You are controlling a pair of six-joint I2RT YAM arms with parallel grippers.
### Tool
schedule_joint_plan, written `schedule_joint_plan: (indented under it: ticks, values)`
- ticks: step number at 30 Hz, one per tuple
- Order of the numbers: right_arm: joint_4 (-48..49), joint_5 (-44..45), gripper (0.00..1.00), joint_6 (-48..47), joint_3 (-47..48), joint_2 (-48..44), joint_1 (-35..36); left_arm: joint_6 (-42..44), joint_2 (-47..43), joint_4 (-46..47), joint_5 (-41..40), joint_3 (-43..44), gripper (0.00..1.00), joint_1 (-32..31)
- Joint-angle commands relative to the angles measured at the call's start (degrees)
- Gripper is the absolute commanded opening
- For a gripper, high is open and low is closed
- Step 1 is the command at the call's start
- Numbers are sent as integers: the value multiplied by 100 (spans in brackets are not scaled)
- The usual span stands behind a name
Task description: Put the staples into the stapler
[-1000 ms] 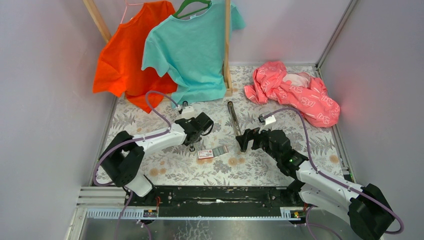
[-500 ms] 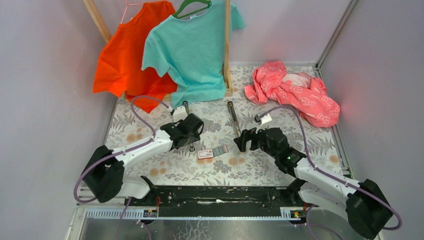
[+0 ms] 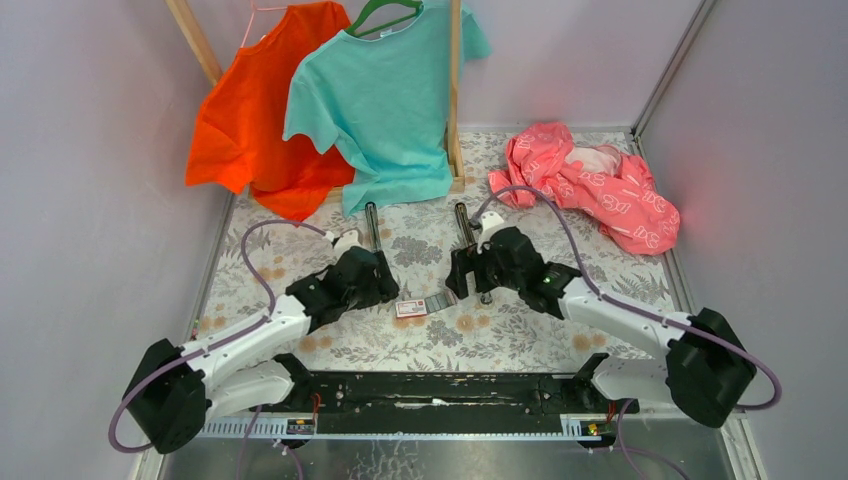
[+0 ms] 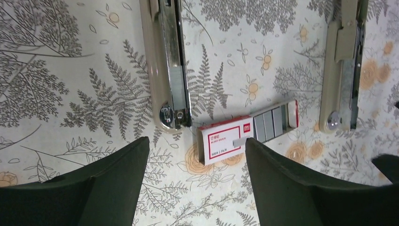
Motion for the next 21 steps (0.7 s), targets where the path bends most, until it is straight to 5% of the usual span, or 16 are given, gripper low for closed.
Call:
schedule_joint_plan:
  ticks: [1, 11, 21]
  values:
    - [-903, 358, 91, 201, 595, 520, 296, 32, -371, 523, 534, -363, 82, 12]
    - [-1570, 821, 79, 479, 1479, 1647, 862, -113, -447, 811, 1129, -759, 80, 6]
    - [-1804, 1326, 80, 551, 1914, 2335, 967, -189, -167, 1030, 1263, -865, 78, -19]
